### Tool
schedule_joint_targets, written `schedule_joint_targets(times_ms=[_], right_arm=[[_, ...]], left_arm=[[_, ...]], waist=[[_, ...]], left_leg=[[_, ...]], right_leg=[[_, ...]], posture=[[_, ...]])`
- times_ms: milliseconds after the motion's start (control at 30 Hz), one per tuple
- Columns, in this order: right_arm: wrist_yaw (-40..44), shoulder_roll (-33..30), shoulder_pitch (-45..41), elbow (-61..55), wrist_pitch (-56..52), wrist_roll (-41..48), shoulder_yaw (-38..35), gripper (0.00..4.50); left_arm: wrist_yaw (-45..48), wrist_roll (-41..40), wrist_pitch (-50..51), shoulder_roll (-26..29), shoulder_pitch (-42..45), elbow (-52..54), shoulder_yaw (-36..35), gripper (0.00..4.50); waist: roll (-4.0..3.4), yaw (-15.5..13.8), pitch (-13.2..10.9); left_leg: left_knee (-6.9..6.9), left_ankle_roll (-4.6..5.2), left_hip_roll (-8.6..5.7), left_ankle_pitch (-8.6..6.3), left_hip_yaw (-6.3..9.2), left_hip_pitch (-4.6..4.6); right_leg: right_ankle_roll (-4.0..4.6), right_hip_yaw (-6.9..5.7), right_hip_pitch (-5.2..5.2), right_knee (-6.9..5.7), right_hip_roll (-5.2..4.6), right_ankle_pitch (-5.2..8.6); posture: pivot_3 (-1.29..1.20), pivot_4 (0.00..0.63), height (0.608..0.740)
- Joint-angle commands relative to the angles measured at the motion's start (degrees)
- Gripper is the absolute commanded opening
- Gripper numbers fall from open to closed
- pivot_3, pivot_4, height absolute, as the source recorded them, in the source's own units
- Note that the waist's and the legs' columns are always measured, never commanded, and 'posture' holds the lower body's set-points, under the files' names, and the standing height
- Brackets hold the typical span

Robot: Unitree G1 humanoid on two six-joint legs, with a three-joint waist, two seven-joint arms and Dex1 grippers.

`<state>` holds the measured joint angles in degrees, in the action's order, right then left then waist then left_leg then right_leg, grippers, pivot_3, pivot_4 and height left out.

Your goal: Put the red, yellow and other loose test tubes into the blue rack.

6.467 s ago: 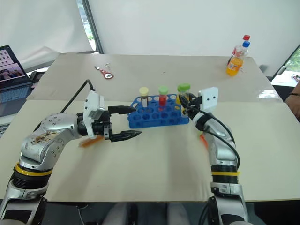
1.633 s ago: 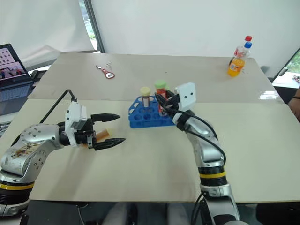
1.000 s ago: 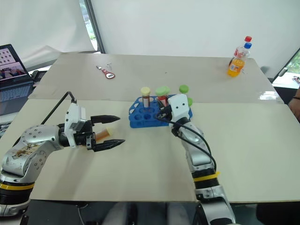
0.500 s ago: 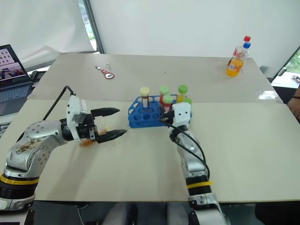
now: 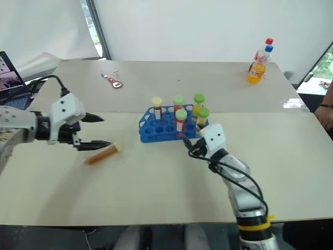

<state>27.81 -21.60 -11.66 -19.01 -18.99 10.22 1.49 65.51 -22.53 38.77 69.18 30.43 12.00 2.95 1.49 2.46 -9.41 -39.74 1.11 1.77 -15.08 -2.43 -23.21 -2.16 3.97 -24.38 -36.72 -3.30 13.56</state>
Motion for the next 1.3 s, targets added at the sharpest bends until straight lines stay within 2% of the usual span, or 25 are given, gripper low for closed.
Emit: schedule_joint_targets(times_ms=[33, 133, 233, 500, 667, 967, 1100, 1300], right_arm=[[3.52, -3.16, -0.08, -5.92, -3.71, 3.87, -1.71, 3.72], [7.55, -7.39, -0.84, -8.38, -6.46, 7.42, -3.14, 3.72], [11.02, -11.04, -1.37, -9.89, -8.40, 10.54, -4.15, 3.72], [19.07, -20.45, -1.59, -12.26, -12.75, 17.10, -7.08, 3.72], [20.48, -23.36, -2.02, -13.06, -14.63, 19.44, -8.14, 3.72], [21.66, -28.37, -2.75, -17.88, -21.86, 27.11, -10.71, 3.72], [19.31, -30.18, -5.17, -20.59, -27.96, 31.84, -11.57, 3.72], [15.20, -28.79, -9.18, -22.97, -32.13, 38.57, -11.56, 3.72]], left_arm=[[3.69, 3.12, -1.84, 4.10, -0.82, -2.12, 0.24, 4.50], [8.45, 5.11, -5.09, 8.99, -3.48, -5.22, -0.63, 4.50], [10.38, 5.96, -6.13, 11.09, -4.59, -7.48, -1.68, 4.50], [11.65, 5.78, -5.31, 11.88, -6.95, -7.36, -3.75, 4.50], [11.61, 5.02, -2.35, 10.89, -6.55, -4.58, -3.48, 4.50], [10.09, 7.61, 3.99, 4.76, 0.88, -1.21, 4.72, 4.50], [8.71, 11.90, 4.67, 1.29, 5.02, -4.05, 10.09, 4.50], [6.27, 16.14, 5.12, -7.54, 10.66, -10.47, 15.66, 4.50]], waist=[[0.00, -0.05, 0.00], [0.04, -0.11, -0.02], [0.10, -0.31, -0.06], [0.17, -1.61, -0.09], [0.19, -1.79, -0.10], [0.21, -1.84, -0.11], [0.23, -1.81, -0.12], [0.26, -1.93, -0.13]], left_leg=[[0.00, 0.00, 0.01, 0.00, -0.08, 0.01], [0.00, 0.00, 0.05, 0.00, -0.33, 0.00], [-0.01, 0.00, 0.05, 0.00, -0.41, -0.06], [-0.06, 0.01, 0.06, -0.01, -0.50, -0.08], [-0.07, 0.01, 0.06, -0.01, -0.49, -0.06], [-0.10, 0.01, 0.05, 0.00, -0.47, -0.07], [-0.11, 0.01, 0.04, 0.00, -0.46, -0.07], [-0.14, 0.02, 0.02, -0.01, -0.41, -0.11]], right_leg=[[0.02, -0.01, 0.01, -0.01, 0.02, 0.01], [0.05, -0.02, -0.03, -0.04, 0.03, 0.08], [0.05, -0.02, -0.08, -0.03, 0.02, 0.09], [0.03, -0.01, -0.08, -0.03, 0.00, 0.10], [0.04, -0.01, -0.06, -0.05, 0.01, 0.10], [0.03, 0.00, -0.04, -0.06, 0.01, 0.09], [0.03, 0.00, -0.04, -0.07, 0.02, 0.09], [0.03, 0.00, -0.03, -0.06, 0.02, 0.09]], posture=[[0.00, 0.150, 0.740], [0.00, 0.150, 0.740], [0.00, 0.150, 0.740], [0.00, 0.150, 0.740], [0.00, 0.150, 0.740], [0.00, 0.150, 0.740], [0.00, 0.150, 0.740], [0.00, 0.150, 0.740]])
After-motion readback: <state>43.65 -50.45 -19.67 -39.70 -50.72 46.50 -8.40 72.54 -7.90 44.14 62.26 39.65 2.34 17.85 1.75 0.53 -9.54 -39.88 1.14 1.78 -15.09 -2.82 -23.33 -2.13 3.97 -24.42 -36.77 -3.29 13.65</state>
